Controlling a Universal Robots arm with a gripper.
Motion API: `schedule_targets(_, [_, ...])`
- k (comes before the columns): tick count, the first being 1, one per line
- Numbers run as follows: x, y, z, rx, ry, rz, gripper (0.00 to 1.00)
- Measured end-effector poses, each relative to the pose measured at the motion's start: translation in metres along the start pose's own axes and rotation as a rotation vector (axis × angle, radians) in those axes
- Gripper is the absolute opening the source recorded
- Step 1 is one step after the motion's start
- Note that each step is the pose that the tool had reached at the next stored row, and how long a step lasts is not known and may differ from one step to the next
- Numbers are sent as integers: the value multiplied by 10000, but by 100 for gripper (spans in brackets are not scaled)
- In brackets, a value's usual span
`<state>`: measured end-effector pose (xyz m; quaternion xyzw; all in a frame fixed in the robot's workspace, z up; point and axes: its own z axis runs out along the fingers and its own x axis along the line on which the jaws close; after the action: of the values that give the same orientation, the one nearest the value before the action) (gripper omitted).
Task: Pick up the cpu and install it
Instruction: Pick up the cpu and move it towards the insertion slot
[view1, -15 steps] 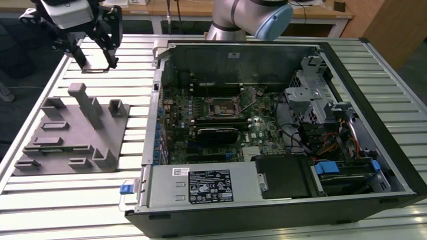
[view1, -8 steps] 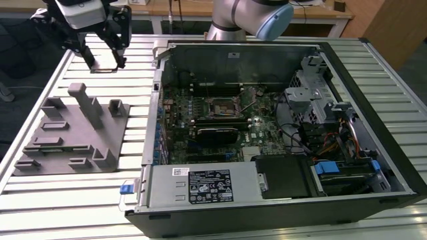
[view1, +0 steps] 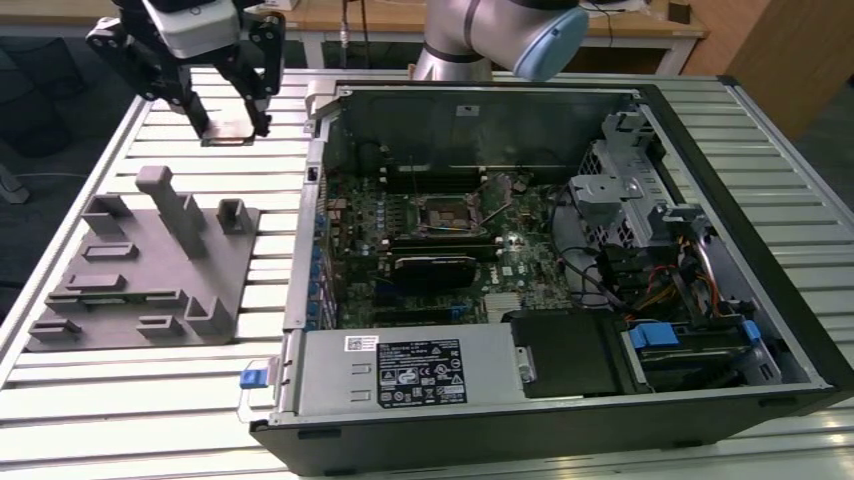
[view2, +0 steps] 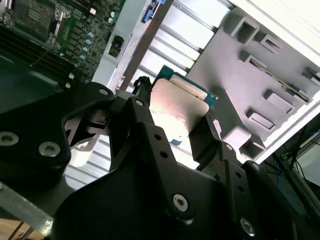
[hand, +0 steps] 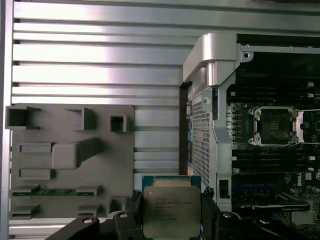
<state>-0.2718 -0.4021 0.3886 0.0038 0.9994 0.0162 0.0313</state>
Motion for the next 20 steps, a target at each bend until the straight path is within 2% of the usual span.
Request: schedule_targets(20, [-340,4,22,0,-1,0,55])
